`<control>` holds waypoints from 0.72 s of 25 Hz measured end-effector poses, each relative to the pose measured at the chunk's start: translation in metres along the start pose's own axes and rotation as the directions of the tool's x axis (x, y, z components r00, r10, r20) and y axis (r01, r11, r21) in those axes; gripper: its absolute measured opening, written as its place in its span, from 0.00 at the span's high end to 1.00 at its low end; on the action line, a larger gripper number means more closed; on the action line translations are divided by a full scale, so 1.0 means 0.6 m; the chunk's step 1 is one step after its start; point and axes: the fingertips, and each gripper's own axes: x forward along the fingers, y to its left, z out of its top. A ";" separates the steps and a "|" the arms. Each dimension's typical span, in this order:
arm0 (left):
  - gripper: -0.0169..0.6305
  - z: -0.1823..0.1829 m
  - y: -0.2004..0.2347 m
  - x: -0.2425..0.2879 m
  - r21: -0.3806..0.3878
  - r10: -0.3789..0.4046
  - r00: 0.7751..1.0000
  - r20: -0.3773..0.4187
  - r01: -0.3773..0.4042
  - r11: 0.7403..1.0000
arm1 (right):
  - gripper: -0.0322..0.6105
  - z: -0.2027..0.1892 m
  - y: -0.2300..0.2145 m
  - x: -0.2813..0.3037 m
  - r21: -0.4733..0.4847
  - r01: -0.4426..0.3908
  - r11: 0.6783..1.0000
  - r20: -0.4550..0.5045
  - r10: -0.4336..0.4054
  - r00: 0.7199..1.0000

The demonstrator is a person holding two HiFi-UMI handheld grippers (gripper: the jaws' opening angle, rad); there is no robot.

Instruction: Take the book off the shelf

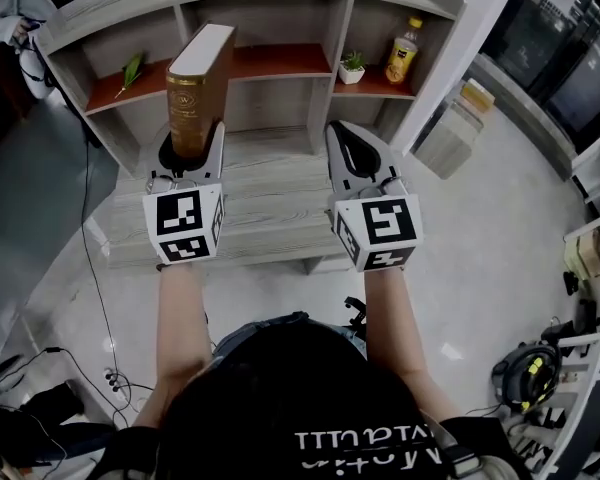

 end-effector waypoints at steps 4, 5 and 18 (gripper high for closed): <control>0.61 0.011 0.003 0.003 -0.007 -0.002 1.000 0.030 0.002 1.000 | 0.93 0.016 -0.008 0.006 -0.003 0.011 1.000 0.024 -0.011 1.000; 0.61 0.013 0.005 0.004 -0.006 -0.001 0.999 0.034 0.002 1.000 | 0.93 0.019 -0.010 0.008 -0.003 0.013 1.000 0.029 -0.013 0.999; 0.61 0.020 0.021 0.013 0.000 0.007 0.998 0.055 -0.007 1.000 | 0.93 0.036 -0.014 0.017 -0.054 0.024 0.998 0.025 -0.023 0.999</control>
